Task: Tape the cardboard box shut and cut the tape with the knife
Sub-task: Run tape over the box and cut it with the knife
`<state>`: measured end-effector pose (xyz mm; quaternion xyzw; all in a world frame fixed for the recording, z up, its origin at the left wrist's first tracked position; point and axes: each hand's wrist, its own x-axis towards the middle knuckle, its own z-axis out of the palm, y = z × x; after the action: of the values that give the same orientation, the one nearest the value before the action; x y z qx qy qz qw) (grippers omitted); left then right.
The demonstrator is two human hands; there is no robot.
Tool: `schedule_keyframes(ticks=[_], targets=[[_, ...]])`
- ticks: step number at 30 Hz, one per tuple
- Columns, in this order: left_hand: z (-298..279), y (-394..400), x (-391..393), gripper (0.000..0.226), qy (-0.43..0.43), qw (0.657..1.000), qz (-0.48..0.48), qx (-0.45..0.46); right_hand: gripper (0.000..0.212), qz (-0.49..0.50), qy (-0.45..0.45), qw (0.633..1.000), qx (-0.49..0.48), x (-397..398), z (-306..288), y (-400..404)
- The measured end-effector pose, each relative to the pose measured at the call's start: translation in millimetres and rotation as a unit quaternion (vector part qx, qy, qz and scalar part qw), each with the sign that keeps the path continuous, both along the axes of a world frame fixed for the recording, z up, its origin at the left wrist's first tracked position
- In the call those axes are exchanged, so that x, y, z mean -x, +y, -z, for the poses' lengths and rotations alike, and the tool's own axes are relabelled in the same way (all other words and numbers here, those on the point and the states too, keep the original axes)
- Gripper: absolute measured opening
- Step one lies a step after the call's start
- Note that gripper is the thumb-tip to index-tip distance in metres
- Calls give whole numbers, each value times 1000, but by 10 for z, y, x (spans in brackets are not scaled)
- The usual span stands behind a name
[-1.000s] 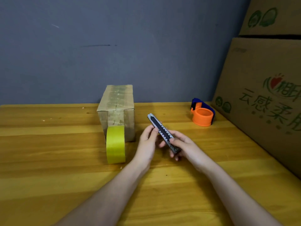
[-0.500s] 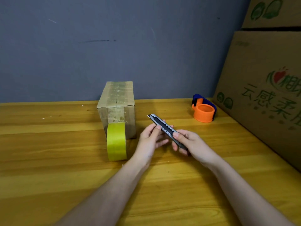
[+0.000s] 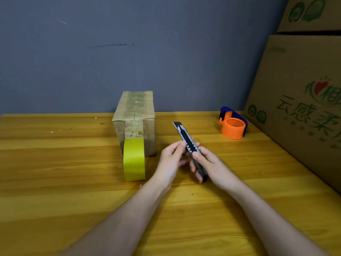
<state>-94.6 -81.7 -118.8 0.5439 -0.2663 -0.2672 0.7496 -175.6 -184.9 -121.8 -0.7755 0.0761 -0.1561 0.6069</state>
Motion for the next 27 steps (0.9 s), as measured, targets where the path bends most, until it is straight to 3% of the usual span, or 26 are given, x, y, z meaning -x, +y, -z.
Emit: schedule_keyframes(ticks=[9, 18, 23, 27], targets=[[15, -10, 59, 28, -43, 999, 4, -32, 39, 119, -1, 993, 10, -4, -45, 6], [-9, 15, 79, 30, -53, 998, 7, -43, 41, 156, 5, 988, -15, -29, -16, 67], [-1, 23, 110, 31, -135, 987, 8, -87, 26, 65, -12, 990, -127, -71, 6, 54], [-80, 0, 191, 31, -253, 950, -14, -182, 26, 85, -40, 988, -124, -71, 25, 50]])
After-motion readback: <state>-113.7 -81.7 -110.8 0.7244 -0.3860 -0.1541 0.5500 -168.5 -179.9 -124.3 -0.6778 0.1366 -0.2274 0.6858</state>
